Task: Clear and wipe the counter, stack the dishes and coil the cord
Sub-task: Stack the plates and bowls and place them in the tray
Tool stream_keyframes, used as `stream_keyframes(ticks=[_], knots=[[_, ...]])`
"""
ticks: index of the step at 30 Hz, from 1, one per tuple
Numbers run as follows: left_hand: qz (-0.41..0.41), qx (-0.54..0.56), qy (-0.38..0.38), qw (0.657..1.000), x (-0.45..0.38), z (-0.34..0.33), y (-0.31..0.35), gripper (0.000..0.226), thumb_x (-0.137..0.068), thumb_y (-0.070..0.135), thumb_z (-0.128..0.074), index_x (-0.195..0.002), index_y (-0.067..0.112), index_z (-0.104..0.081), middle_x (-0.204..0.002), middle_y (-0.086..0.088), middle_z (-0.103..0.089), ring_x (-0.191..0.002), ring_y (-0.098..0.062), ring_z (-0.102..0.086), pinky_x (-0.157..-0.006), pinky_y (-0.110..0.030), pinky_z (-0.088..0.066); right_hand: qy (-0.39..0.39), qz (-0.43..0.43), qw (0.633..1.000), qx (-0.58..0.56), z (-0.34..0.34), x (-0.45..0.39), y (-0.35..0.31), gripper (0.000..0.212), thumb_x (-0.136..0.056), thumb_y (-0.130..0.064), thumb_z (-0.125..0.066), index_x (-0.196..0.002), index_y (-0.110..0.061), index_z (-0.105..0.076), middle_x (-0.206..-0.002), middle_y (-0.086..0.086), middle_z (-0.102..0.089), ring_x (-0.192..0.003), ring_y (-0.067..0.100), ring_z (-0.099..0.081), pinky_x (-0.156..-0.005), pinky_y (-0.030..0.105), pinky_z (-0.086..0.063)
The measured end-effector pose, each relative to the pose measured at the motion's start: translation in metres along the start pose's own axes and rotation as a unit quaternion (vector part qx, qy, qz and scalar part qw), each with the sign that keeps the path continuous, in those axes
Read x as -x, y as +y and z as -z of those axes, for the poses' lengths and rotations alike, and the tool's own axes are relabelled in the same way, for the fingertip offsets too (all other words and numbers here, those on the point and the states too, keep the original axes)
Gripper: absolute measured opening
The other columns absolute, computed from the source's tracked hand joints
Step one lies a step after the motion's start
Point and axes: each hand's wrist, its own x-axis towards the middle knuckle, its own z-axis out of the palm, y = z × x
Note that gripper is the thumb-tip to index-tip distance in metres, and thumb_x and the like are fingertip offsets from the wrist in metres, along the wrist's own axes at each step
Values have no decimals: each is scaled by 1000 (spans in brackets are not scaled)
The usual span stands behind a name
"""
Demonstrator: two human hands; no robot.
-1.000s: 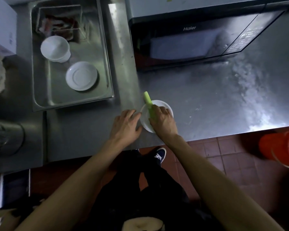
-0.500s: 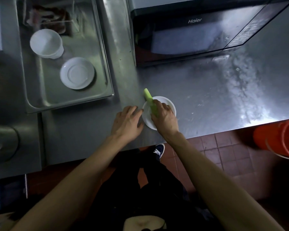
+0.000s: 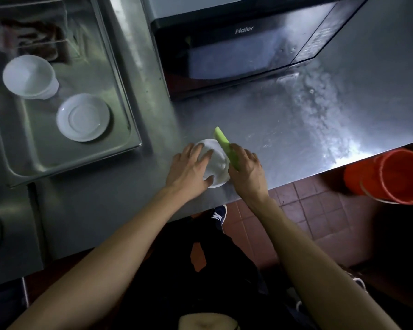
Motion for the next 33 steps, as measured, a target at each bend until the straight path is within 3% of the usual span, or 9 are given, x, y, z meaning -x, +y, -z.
stream_keyframes(ticks=[3,5,8,12,21,33], knots=[[-23,-30,-7,999,-12,-2,13,84,-73,64,-63,-145,26,-39,-149,-9,-34,-134,-35,-35,-90,-51,-46,6,-27,1000,-10,8,4,11,43,-91,-11,-60,-133,-19,-55,-114,12,-65,-103,34,-56,-73,40,-48],[-25,-35,-26,999,-18,-5,19,92,-73,67,-63,-151,29,-30,-157,-11,-23,-143,-39,-23,-101,-59,-39,16,-36,999,-17,11,7,17,39,-93,-15,-58,-132,-19,-56,-115,11,-66,-103,33,-57,-74,42,-50],[-22,-28,-61,998,-25,-11,24,104,-74,71,-65,-157,32,-14,-165,-12,0,-151,-42,0,-111,-69,-20,25,-46,999,-8,13,10,25,39,-93,-10,-59,-131,-18,-57,-114,12,-67,-102,32,-59,-76,44,-53],[-21,-43,-83,995,-30,-17,25,115,-70,76,-65,-157,33,-5,-165,-11,11,-151,-42,8,-112,-73,-17,24,-61,998,-4,15,12,34,39,-91,-8,-61,-130,-18,-57,-114,11,-67,-101,32,-58,-73,40,-50],[-2,-44,-65,997,-29,-16,29,114,-62,74,-72,-154,36,-16,-160,-12,-8,-147,-42,-10,-105,-69,-30,13,-63,998,-10,16,13,40,42,-90,-7,-60,-130,-18,-56,-114,11,-66,-101,33,-58,-73,41,-51],[58,-52,-20,997,-3,31,22,111,-64,79,-66,-153,40,-13,-162,-9,-4,-147,-39,-8,-108,-63,-29,17,27,999,-32,39,-8,9,47,-88,-7,-59,-133,-20,-53,-114,10,-66,-101,30,-57,-73,41,-51]])
